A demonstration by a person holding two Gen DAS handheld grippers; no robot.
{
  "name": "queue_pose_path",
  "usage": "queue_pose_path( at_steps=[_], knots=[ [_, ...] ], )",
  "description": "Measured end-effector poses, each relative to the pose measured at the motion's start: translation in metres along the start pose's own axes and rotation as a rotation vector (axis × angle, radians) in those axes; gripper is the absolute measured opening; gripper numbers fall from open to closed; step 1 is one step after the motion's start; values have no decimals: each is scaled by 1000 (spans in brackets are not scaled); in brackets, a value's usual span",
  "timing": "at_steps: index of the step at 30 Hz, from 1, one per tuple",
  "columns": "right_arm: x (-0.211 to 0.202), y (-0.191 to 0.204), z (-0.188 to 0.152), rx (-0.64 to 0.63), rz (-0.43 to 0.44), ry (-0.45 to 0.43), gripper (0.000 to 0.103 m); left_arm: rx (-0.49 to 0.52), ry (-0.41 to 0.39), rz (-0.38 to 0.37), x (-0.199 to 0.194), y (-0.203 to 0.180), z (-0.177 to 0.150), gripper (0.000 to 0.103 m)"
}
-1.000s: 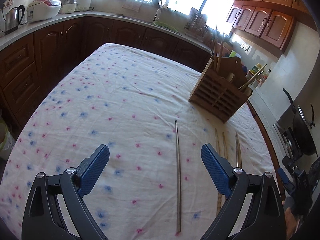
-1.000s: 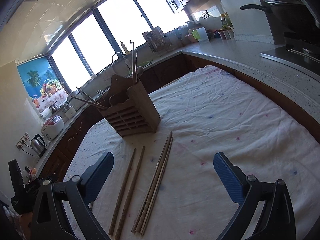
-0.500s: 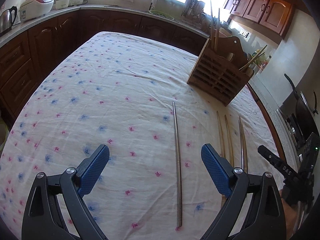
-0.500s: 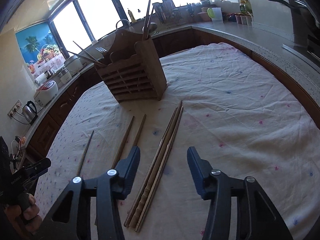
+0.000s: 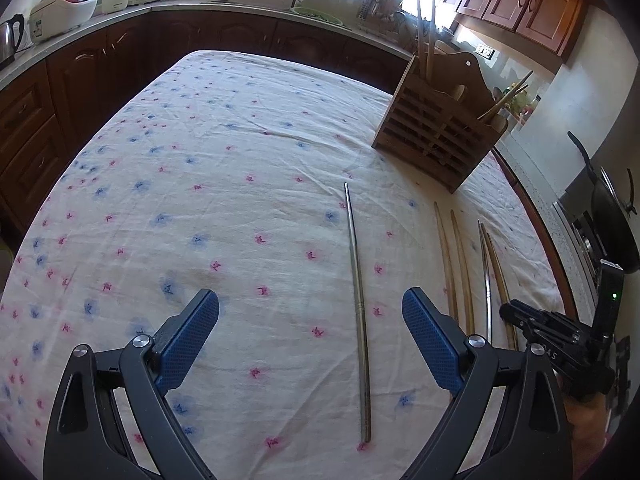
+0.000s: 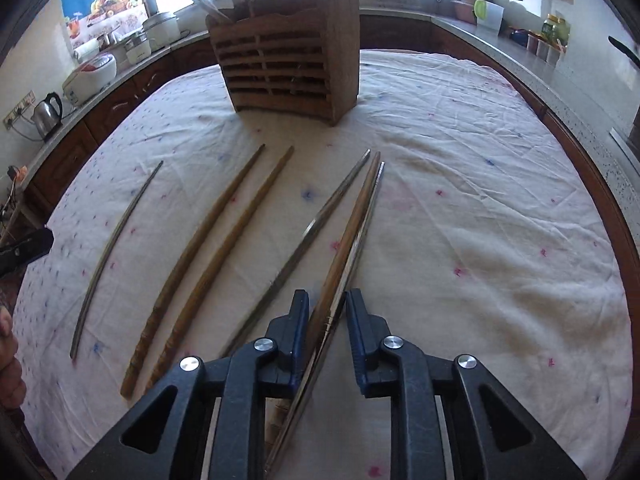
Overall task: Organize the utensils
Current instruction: 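Open both tools and move them back toward the chopsticks on the cloth, then grasp a metal chopstick with the left tool while the right tool grasps a bamboo chopstick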
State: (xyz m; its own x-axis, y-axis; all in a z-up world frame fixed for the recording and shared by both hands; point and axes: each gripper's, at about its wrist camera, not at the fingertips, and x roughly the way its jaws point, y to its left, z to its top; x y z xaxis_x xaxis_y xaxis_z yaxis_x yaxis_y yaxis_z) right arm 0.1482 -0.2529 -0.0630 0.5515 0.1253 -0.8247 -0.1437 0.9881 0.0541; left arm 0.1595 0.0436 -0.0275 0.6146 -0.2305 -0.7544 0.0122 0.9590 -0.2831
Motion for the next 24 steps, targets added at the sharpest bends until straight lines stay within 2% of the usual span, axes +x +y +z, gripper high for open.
queue_pose_path(
  at_steps=[3,4,6,11,16,18,20,24],
  knots=[
    [-8,-8,-8,-17,12,15,18,-1,8,-14,5,1,-1,95],
    [-9,-11,-8,-8,31,15,23,-2,12,-18,7,0,0,95],
    [-13,-16,-6,31,36,-6,23,7,22,-25,12,-3,2,95],
    [-11,-14,25,97,74,-94,22,59,45,-25,28,-19,10,95],
    [25,-14,56,144,61,-51,20,104,57,-13,44,-27,24,94],
    [42,-16,65,161,53,-16,20,113,67,-13,53,-27,30,90],
    [49,-17,75,156,27,-29,17,121,75,-14,61,-28,37,86],
    [63,-22,95,162,30,-25,17,138,98,-30,81,-31,50,69]
  ],
)
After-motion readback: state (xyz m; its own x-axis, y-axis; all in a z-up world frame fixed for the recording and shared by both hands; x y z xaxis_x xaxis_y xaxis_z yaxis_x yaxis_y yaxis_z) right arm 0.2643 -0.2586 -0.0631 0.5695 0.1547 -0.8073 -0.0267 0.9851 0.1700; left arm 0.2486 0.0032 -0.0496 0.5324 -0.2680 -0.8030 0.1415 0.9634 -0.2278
